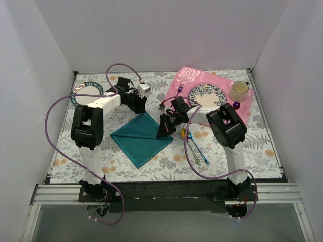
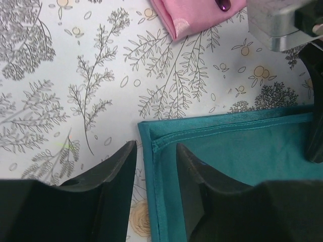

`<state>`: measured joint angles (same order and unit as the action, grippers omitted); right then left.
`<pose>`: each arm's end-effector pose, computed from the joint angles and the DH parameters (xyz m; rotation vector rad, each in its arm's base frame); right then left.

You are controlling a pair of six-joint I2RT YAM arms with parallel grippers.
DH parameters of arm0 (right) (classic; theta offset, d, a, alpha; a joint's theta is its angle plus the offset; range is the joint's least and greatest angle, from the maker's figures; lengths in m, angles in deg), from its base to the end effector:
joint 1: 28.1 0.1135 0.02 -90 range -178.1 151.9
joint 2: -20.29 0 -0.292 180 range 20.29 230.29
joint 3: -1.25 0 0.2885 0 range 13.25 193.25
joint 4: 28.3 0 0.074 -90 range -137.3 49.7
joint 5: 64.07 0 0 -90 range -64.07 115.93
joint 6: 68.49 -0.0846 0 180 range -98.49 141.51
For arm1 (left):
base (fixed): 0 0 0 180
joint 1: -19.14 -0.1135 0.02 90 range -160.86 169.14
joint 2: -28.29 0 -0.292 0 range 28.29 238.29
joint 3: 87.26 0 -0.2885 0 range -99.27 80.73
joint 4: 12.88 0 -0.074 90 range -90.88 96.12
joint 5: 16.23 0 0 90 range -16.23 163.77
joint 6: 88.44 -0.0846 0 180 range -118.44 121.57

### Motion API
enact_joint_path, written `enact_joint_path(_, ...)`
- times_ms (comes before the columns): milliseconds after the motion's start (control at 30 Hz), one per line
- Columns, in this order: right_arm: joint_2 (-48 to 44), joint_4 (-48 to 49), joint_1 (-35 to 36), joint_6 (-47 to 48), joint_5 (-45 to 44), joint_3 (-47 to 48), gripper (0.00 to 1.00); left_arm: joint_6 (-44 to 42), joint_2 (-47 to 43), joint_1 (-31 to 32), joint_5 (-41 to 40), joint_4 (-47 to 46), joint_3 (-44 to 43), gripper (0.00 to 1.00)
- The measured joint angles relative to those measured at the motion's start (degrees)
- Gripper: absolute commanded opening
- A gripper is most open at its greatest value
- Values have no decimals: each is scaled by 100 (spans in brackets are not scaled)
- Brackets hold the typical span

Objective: Fold the napkin into a case and place the utensils inside
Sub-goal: Fold the square-folded napkin at the center of the board.

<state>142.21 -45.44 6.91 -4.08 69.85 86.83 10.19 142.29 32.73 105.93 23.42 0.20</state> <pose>0.3653 0.3275 0.0819 -0.5684 2.6094 1.3623 0.4608 -0.1577 0.1515 0.3246 2.5543 -0.8687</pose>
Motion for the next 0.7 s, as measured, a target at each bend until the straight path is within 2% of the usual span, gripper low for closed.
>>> enact_joint_path(167,0,0,0,0,2,0,5,-341,190,13,44,284,-339,30)
enact_joint_path(433,4,4,0,0,13,0,5,-483,339,15,44,553,-387,26)
enact_joint_path(700,4,7,0,0,15,0,5,-522,339,15,57,549,-363,11)
